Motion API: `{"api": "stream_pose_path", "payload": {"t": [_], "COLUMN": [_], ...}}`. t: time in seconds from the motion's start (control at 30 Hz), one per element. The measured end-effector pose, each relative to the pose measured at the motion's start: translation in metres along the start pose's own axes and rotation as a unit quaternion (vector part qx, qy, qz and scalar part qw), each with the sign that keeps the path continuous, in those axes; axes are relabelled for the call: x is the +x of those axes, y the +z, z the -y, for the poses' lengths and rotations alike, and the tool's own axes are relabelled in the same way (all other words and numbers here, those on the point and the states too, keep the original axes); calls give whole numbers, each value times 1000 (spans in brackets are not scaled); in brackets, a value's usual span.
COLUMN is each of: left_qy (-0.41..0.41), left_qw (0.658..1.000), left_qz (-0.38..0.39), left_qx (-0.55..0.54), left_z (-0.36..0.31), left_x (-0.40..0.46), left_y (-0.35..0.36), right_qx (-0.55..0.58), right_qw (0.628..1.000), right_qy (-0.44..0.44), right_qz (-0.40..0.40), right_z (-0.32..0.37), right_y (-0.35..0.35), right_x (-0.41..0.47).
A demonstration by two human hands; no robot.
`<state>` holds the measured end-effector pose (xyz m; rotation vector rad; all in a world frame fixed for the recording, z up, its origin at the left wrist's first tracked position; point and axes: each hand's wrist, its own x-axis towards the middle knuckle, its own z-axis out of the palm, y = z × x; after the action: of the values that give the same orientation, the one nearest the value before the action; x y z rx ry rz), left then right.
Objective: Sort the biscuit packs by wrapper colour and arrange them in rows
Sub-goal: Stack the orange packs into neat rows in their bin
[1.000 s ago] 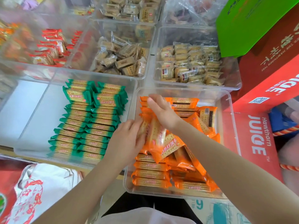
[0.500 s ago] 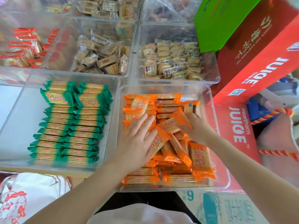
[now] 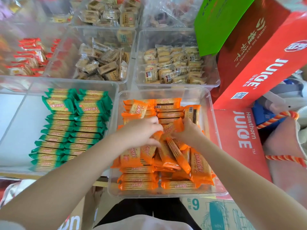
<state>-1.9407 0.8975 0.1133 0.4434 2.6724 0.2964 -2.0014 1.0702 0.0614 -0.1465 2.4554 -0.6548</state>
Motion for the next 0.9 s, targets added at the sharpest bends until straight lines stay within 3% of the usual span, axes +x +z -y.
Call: {"api": "stream_pose_path", "payload": {"t": [0.13, 0.3, 0.43, 0.53, 0.7, 0.9], "left_qy": [-56, -118, -93, -54, -38, -95], "left_qw": [981, 977, 991, 985, 954, 940], "left_qz": [-96, -115, -100, -166, -285, -275], "left_qx": [-158, -138, -13, 11, -81, -180], "left_z": [25, 53, 64, 68, 73, 57], "left_x": [0, 14, 21, 13, -15, -43], "left_y": [-30, -45, -35, -25, -12, 31], "right_qx": [165, 306, 358, 366, 346, 372], "right_qw": [983, 944, 930, 924, 914, 908], "right_qy": [-5, -30, -60, -98, -120, -24], "right_qz": [-80, -124, -57, 39, 176, 191], "right_z": [-7, -9, 3, 19, 47, 46], "right_y": [-18, -35, -34, -29, -19, 6], "right_x": [-2, -10, -13, -13, -16, -20]}}
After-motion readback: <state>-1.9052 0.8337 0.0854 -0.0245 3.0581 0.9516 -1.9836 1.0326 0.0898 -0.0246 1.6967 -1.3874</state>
